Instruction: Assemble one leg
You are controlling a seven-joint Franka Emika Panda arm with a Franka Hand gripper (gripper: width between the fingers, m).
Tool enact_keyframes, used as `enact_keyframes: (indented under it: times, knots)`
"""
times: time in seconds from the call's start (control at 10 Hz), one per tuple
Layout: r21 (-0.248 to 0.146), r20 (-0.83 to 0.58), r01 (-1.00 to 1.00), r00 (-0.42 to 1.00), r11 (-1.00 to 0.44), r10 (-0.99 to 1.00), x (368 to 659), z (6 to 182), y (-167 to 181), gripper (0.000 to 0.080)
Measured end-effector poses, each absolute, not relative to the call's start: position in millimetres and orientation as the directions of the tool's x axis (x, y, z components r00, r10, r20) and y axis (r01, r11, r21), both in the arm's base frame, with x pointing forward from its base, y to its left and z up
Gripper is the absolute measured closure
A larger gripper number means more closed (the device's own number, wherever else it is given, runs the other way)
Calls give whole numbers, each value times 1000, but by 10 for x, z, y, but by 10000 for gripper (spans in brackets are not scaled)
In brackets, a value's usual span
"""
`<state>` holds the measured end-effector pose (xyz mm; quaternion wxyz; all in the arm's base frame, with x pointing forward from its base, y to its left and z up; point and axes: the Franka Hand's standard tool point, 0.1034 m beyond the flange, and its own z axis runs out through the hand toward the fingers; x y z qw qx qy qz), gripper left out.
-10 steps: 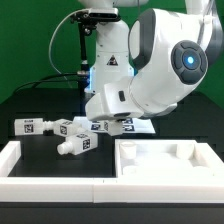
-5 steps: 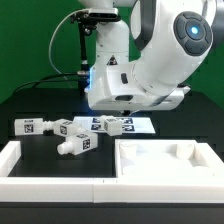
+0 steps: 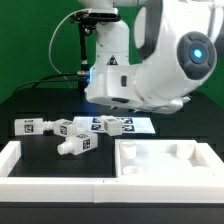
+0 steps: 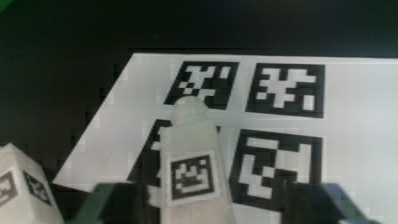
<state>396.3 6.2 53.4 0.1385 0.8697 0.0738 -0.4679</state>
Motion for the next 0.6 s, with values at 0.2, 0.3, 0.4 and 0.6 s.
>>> enact_keyframes:
  times: [0.2,0.3,0.4,0.6]
  knots:
    - [172,-835,257,551,-951,-2,3961,532,55,193]
    - [170,-836,252,548,-953,-4,3955,525,50,193]
    - [155,-845,230,534,-961,-9,3946,493,-3,158]
    - [161,-856,201,515,-966,-35,3950,363,-94,152]
